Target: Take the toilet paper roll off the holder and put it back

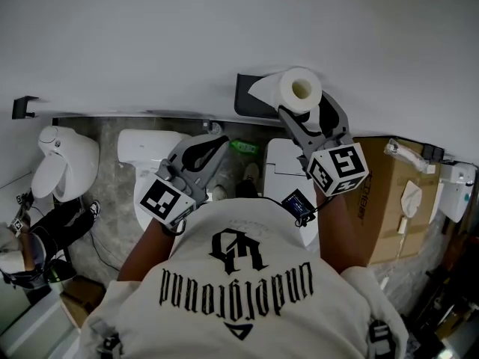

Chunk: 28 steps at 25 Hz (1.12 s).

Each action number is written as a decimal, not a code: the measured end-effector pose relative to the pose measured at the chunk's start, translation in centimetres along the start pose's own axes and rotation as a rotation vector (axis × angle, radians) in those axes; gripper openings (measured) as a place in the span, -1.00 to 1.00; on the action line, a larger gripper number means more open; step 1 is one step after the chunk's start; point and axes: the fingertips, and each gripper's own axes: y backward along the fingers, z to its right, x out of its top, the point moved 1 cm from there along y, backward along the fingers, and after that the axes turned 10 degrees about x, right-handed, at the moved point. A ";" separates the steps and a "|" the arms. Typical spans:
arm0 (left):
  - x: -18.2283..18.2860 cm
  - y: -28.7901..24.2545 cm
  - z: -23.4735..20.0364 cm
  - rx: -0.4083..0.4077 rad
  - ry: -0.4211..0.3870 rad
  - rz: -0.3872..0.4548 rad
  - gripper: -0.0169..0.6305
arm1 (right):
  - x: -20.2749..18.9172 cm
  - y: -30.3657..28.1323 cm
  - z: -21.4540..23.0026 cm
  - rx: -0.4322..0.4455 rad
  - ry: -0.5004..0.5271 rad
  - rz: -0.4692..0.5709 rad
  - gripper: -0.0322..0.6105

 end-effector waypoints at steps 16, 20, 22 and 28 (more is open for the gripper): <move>-1.0 0.0 0.5 -0.015 0.027 -0.011 -0.91 | 0.2 -0.7 -0.1 0.012 0.021 -0.005 0.11; -1.0 0.7 0.6 -0.015 0.012 -0.004 -0.91 | 0.5 -0.4 -0.7 0.011 0.030 -0.003 0.11; -0.6 1.1 0.6 -0.012 0.012 0.011 -0.91 | 0.8 -0.3 -1.3 0.010 0.040 -0.001 0.11; 0.0 3.2 1.0 -0.021 0.004 0.021 -0.91 | 2.0 0.6 -4.0 -0.003 0.071 0.023 0.11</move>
